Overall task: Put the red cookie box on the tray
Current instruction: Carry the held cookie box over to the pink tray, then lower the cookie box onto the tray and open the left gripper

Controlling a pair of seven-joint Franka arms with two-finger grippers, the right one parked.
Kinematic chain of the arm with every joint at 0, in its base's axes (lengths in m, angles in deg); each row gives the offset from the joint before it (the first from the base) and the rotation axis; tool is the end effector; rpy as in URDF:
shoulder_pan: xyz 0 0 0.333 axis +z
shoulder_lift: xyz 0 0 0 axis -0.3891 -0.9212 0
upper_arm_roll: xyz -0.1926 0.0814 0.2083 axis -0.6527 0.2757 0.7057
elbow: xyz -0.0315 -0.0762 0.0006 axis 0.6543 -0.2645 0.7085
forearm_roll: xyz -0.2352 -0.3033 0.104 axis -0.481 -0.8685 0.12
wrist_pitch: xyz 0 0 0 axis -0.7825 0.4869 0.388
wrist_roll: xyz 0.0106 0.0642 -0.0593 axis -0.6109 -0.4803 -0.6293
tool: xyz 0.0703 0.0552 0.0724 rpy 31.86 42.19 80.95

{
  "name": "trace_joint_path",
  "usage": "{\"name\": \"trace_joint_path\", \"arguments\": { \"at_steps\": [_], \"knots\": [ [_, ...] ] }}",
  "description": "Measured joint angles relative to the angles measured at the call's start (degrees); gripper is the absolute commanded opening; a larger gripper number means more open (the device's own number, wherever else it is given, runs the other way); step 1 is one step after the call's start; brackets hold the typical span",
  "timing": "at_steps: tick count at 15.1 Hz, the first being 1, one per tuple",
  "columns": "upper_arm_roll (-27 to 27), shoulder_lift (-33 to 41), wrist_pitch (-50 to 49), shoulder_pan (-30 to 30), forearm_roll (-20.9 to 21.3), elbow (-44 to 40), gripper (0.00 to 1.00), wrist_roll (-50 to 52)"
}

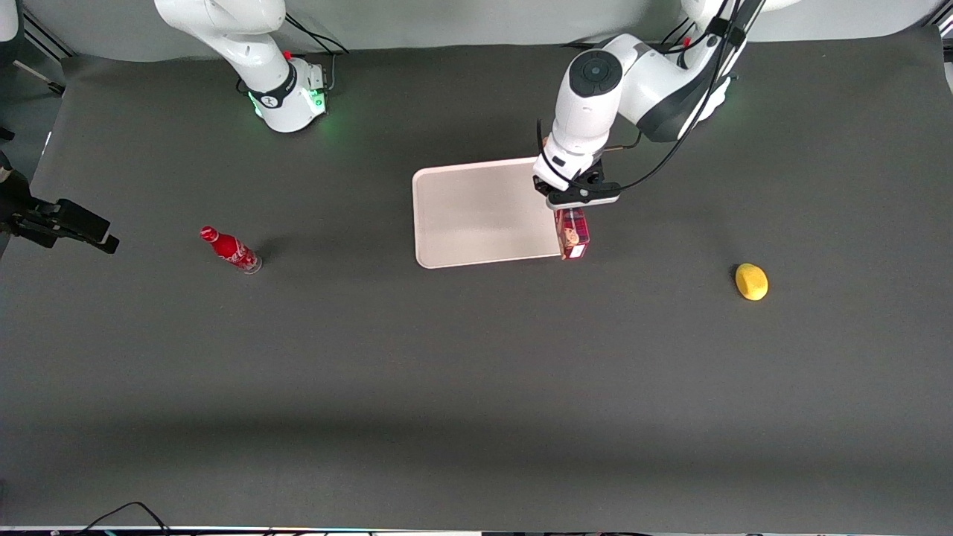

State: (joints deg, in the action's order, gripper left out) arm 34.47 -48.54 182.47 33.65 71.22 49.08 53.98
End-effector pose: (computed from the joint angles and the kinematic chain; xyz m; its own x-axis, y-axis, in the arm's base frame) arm 0.3774 -0.3653 0.3117 0.9906 0.1362 -0.0103 0.1363 -0.9906 0.0095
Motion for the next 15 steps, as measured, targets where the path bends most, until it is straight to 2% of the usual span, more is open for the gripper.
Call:
{"name": "trace_joint_path", "arguments": {
  "at_steps": [4,7,9,12,13,15],
  "knots": [
    [0.01,-2.95,3.33,-1.01,0.43,2.32,0.0,1.15],
    [0.01,-4.62,6.91,-2.47,3.19,4.15,0.0,4.87],
    [0.01,-6.26,7.8,-3.17,9.86,4.66,0.0,10.43],
    [0.01,-11.7,8.13,-3.78,25.24,4.93,0.0,24.15],
    [0.03,-14.02,8.28,-3.9,29.13,4.95,0.0,27.76],
    [0.06,-18.04,8.63,-3.98,32.78,4.85,0.0,31.22]
  ]
}}
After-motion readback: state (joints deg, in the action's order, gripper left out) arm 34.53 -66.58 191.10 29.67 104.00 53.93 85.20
